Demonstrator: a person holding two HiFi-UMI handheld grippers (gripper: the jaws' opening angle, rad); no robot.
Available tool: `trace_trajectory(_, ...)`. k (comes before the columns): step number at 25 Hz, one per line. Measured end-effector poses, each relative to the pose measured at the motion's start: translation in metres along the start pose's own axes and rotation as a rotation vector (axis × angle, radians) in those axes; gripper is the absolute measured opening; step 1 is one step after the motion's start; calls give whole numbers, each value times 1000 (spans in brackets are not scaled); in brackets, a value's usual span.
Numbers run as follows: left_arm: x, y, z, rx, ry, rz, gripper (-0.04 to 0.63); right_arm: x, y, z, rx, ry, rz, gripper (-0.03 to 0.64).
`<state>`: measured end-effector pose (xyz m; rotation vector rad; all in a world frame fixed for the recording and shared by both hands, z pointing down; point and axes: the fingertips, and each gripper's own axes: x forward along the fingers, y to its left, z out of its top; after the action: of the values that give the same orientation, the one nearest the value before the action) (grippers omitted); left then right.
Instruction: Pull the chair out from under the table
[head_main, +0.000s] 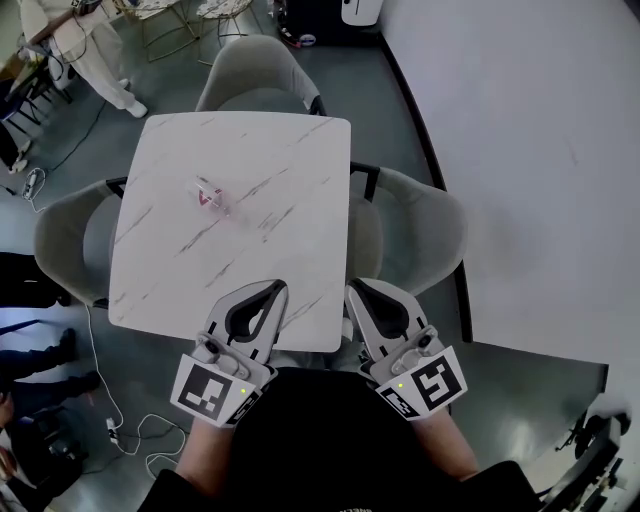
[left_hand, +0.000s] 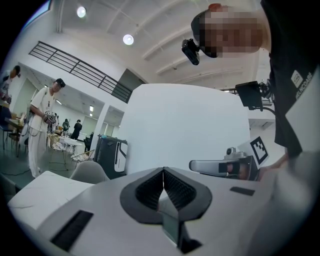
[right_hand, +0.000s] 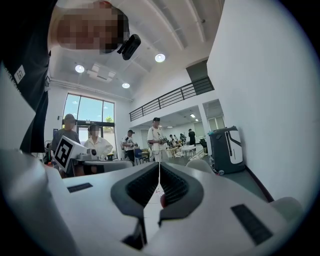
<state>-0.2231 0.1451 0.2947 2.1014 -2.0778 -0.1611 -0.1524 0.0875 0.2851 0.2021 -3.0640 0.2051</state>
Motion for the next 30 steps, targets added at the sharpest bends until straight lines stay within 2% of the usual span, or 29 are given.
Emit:
trace_trajectory(7,6,-4,-4,-12,9,58,6,0,-13,-3,27,13,52,12)
trace_trajectory(17,17,-18,-12,11,27,128,6,-2,-36,-14,54,38,121,14)
trace_trajectory(24,30,-28,-23,18,67,138,6,-13,-73,-52,58,139,65,14)
trace_trajectory(30,41,-39,-38,31,120,131,8,-33,-117,-100,86,248,-62,15)
